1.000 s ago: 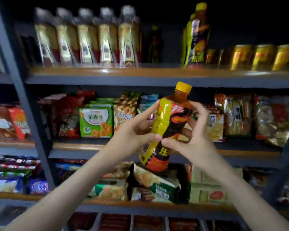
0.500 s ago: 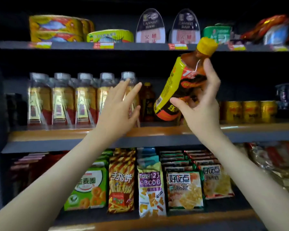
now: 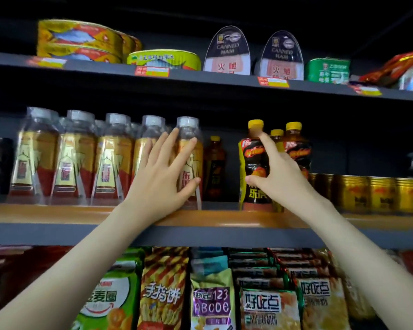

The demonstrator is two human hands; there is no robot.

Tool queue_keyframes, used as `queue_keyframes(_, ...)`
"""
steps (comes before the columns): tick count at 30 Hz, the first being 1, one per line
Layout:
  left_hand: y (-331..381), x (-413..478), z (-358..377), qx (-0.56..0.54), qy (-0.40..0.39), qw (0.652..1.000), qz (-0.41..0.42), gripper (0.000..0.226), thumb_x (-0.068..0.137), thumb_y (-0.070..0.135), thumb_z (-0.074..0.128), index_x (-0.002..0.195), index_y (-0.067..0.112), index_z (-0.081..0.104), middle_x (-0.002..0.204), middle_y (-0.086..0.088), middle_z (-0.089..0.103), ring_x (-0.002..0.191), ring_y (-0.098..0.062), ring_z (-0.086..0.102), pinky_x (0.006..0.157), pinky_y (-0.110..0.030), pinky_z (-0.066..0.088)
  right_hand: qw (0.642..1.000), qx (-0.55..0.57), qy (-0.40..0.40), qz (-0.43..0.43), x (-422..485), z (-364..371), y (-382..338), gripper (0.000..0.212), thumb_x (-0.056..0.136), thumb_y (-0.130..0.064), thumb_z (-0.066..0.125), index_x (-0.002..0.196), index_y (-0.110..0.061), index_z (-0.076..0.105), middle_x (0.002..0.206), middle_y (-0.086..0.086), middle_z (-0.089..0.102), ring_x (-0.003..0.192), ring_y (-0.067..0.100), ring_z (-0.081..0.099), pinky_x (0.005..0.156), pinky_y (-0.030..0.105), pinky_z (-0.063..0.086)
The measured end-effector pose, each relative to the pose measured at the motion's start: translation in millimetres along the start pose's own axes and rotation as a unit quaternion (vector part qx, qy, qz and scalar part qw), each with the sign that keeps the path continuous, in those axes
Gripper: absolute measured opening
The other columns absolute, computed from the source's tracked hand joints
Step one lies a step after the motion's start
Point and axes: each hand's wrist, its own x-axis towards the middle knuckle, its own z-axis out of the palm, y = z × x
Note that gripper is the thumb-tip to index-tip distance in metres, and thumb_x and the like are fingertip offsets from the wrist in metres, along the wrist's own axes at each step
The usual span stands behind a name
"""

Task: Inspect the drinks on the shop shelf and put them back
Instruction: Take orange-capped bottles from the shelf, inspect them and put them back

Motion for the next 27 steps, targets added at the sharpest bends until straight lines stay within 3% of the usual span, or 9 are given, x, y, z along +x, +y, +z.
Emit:
queue_keyframes(2,0,-1,3,0.003,0.010,1.000,0.003,0.071,0.092,0.055,0.035,0.154,0.023,0.024,0.159,-0.017,0.019,0.147,-0.034,0.015,0.119,-0.051,0.009,0.995,-0.093,0.018,0.004,-1,-2,-1,0.096,0.085,-0.039,0.069,0.151,-0.041,0.000,0.136,0.012,0.036,0.116,0.025,0.040,0.094,0.036,0.041)
queue_keyframes(5,0,-1,5,0.013,0.015,1.000,0.000,0.070,0.092,0.055,0.034,0.154,0.024,0.022,0.159,-0.016,0.019,0.147,-0.033,0.014,0.119,-0.046,0.002,0.970,-0.233,0.073,-0.015,-3,-8,-2,0.098,0.081,-0.053,0.069,0.153,-0.033,0.006,0.138,0.011,0.026,0.127,0.028,0.023,0.105,0.041,0.030)
queue_keyframes(9,-1,-2,6,0.014,0.018,1.000,-0.004,0.070,0.092,0.057,0.032,0.154,0.026,0.021,0.159,-0.014,0.019,0.147,-0.032,0.013,0.118,-0.043,-0.002,0.965,-0.252,0.069,0.013,-4,-5,-2,0.104,0.077,-0.060,0.068,0.150,-0.043,-0.003,0.158,0.007,-0.009,0.145,0.030,-0.007,0.115,0.055,0.007)
queue_keyframes(11,-1,-3,7,0.016,0.022,1.000,-0.004,0.070,0.093,0.058,0.031,0.154,0.026,0.021,0.160,-0.013,0.019,0.148,-0.032,0.013,0.118,-0.045,-0.001,0.973,-0.225,0.041,0.031,-4,-2,2,0.110,0.074,-0.062,0.069,0.147,-0.048,-0.011,0.156,0.001,-0.028,0.143,0.026,-0.027,0.111,0.063,-0.005)
queue_keyframes(13,-2,-3,7,0.015,0.026,1.000,-0.003,0.070,0.092,0.058,0.031,0.154,0.027,0.020,0.160,-0.013,0.019,0.148,-0.031,0.013,0.118,-0.045,-0.001,0.978,-0.205,0.017,0.040,-4,-3,7,0.114,0.071,-0.064,0.070,0.145,-0.050,-0.017,0.152,-0.004,-0.036,0.138,0.023,-0.038,0.108,0.068,-0.008)
queue_keyframes(22,-1,-4,8,0.019,0.017,1.000,-0.004,0.071,0.092,0.058,0.030,0.155,0.027,0.019,0.160,-0.014,0.019,0.147,-0.032,0.016,0.117,-0.047,0.001,0.986,-0.163,0.039,0.005,-8,-5,28,0.107,0.077,-0.053,0.070,0.150,-0.038,-0.006,0.159,-0.006,-0.014,0.142,0.010,-0.027,0.113,0.062,-0.002)
queue_keyframes(27,-1,-4,4,0.018,0.006,1.000,-0.007,0.070,0.092,0.058,0.030,0.154,0.026,0.022,0.159,-0.015,0.021,0.146,-0.032,0.017,0.117,-0.047,0.003,0.982,-0.185,0.025,0.031,-6,-7,25,0.109,0.082,-0.047,0.068,0.151,-0.031,-0.014,0.159,-0.001,-0.022,0.141,0.015,-0.032,0.114,0.059,-0.008)
